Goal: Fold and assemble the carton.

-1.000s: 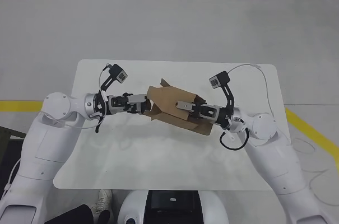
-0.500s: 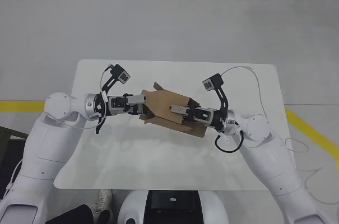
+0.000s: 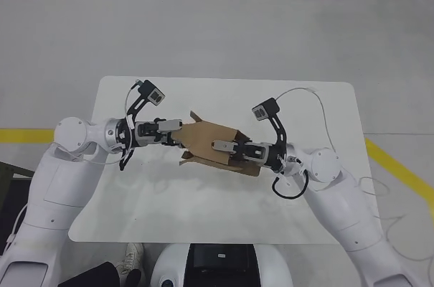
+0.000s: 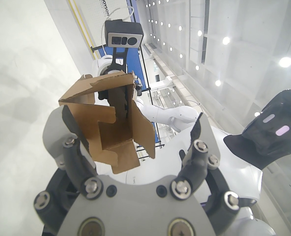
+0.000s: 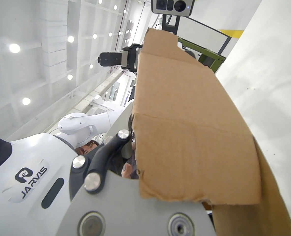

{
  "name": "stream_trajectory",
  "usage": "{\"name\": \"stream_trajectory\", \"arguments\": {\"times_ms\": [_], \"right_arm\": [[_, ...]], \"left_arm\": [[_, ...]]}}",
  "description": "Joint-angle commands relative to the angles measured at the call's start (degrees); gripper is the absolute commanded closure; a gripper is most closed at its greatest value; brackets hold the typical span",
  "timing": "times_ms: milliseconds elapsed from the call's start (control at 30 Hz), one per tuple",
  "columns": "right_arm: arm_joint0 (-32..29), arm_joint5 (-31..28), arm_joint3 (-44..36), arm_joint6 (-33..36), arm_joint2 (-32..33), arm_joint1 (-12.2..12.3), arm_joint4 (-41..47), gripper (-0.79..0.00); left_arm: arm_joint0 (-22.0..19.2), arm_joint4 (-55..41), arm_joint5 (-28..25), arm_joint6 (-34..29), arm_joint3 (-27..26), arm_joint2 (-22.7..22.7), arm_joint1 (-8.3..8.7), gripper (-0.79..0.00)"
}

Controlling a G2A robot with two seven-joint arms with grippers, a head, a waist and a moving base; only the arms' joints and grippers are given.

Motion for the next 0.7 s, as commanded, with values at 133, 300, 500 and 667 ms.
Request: {"name": "stream_trajectory", "arguments": {"times_ms": [133, 300, 500, 667], "right_arm": [[0.19, 0.08, 0.03, 0.79, -1.04, -0.30, 0.53, 0.000], [0.49, -0.06, 0.35, 0.85, -1.64, -0.56, 0.66, 0.000], [0.69, -0.06, 0.61, 0.73, -1.61, -0.71, 0.60, 0.000], [0.37, -0.22, 0.80, 0.34, -0.48, -0.61, 0.86, 0.000]], "left_arm": [[-0.22, 0.12, -0.06, -0.10, 0.08, 0.11, -0.09, -0.785], [-0.35, 0.12, 0.05, -0.24, 0.03, 0.13, -0.14, -0.785], [-0.39, 0.35, 0.14, -0.24, -0.04, -0.12, -0.13, -0.785], [-0.33, 1.17, 0.09, 0.18, 0.16, -0.58, -0.05, -0.785]]}}
